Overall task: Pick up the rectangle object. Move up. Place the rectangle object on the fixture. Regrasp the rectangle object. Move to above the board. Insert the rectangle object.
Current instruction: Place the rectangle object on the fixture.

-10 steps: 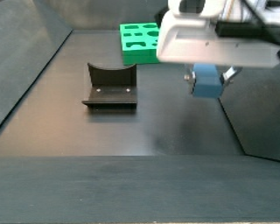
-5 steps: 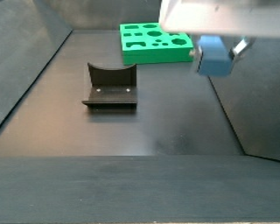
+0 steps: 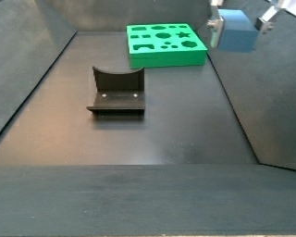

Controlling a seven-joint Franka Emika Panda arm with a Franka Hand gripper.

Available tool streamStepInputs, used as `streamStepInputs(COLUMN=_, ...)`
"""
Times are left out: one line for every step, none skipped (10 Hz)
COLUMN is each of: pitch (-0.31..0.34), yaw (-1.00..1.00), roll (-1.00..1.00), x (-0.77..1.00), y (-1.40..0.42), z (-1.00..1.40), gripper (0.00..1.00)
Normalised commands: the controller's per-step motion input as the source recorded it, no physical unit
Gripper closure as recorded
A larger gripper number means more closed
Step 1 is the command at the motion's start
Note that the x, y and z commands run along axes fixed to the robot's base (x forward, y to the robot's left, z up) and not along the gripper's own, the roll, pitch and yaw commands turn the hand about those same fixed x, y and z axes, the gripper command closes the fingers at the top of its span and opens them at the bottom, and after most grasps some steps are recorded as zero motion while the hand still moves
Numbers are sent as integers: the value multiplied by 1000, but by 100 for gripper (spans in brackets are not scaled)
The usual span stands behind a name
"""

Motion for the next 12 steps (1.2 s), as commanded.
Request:
streamStepInputs(pitch=-232, yaw=234, roll=165, x=1000, y=-563, z=-69, gripper=100)
streamStepInputs(pitch=-195, yaw=191, roll=149, x=1000, y=-530, z=-71, gripper=100)
streamStepInputs(pitch=-104, yaw=108, roll=108, x=1000, y=-481, z=-68, gripper=100)
streamStepInputs(pitch=-51, yaw=74, roll=94, x=1000, y=-461, z=-66, gripper=100)
streamStepInputs(pitch=-20, yaw=56, roll=89, x=1000, y=-431, z=-67, gripper=100)
streamStepInputs(pitch=-3, yaw=43, roll=89, x=1000, y=-401, z=-66, gripper=100)
streamStepInputs(pitch=8, yaw=39, roll=93, x=1000, y=-377, z=-67, gripper=100)
streamStepInputs(pitch=18, yaw=36, roll=103, x=1000, y=-339, z=-65, gripper=100)
streamStepInputs(pitch=26, yaw=37, roll=112, x=1000, y=-313, z=-64, gripper=100)
streamStepInputs(pitch=37, yaw=39, roll=126, x=1000, y=-278, z=-61, gripper=100)
streamStepInputs(pitch=44, yaw=40, roll=130, x=1000, y=-264, z=-60, gripper=100)
streamStepInputs(pitch=56, yaw=45, roll=143, x=1000, y=-235, z=-58, gripper=100)
